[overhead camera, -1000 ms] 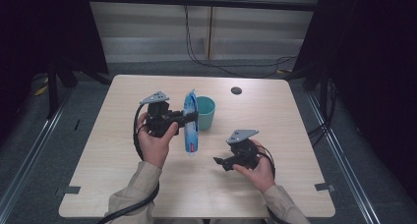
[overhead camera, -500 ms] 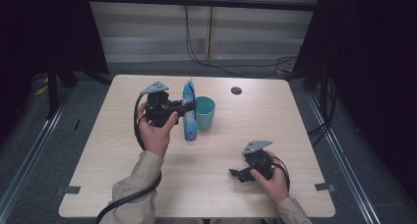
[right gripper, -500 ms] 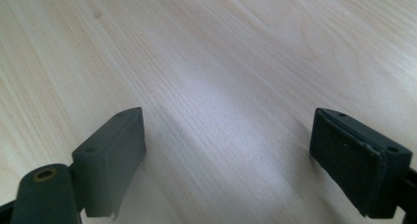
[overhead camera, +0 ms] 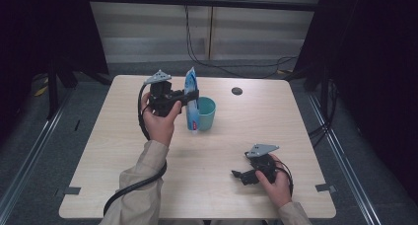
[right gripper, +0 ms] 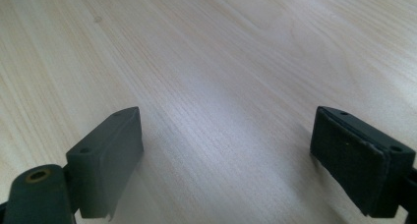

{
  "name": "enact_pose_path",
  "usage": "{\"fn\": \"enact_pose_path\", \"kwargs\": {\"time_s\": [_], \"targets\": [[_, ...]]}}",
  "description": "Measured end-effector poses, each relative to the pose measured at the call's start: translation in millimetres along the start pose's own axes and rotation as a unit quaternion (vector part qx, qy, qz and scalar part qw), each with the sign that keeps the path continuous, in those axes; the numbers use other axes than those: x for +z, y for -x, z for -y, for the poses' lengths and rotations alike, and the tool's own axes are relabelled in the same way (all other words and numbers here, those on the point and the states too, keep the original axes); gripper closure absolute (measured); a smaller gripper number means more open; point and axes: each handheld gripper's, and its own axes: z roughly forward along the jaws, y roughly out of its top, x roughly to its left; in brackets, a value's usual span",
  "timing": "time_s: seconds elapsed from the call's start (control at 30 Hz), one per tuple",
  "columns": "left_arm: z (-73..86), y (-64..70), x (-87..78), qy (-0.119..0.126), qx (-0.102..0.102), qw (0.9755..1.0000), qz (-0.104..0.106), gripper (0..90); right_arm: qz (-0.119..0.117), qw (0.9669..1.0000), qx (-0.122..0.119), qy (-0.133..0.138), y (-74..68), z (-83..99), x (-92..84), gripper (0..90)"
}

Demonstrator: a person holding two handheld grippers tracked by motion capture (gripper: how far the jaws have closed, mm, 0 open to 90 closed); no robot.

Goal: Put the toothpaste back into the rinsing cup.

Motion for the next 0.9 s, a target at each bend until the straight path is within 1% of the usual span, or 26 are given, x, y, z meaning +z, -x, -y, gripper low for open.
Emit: {"fn": "enact_pose_path", "kwargs": {"time_s": [0.07,0.1,0.37,0.4,0.43,0.57,0.6,0.77,0.9], "targets": [[-4.3,-1.1,2.2,0.006,-0.002,1.0000,0.002,72.8,0.000,1.0000,0.000,0.000,-0.1,0.0,0.0,11.8],[-6.2,-2.2,2.7,0.004,0.001,1.0000,0.003,72.9,0.000,1.0000,0.000,0.000,0.0,0.1,0.0,11.9],[-14.1,-5.2,7.2,0.011,0.005,0.9999,-0.006,72.8,0.000,1.0000,0.001,0.001,-0.2,0.0,0.1,11.8],[-16.1,-5.2,9.3,0.013,0.003,0.9999,-0.009,72.8,0.000,1.0000,0.001,0.001,-0.2,0.0,0.1,11.9],[-17.4,-5.6,9.9,0.013,0.006,0.9998,-0.011,72.8,0.000,1.0000,0.001,0.001,-0.2,0.0,0.1,11.8],[-21.3,-6.2,13.7,0.017,0.004,0.9998,-0.011,72.8,0.001,1.0000,0.000,0.001,-0.1,0.0,0.1,11.8],[-23.6,-7.1,16.0,0.018,0.007,0.9997,-0.015,72.8,0.000,1.0000,0.001,0.001,-0.2,0.0,0.0,11.9],[-27.1,-9.5,20.6,0.021,0.009,0.9996,-0.017,72.8,0.001,1.0000,-0.001,0.002,0.1,0.0,0.1,11.8],[-28.4,-12.8,24.6,0.027,0.004,0.9994,-0.022,72.8,0.001,1.0000,-0.001,0.002,0.1,0.0,0.1,11.9]]}}
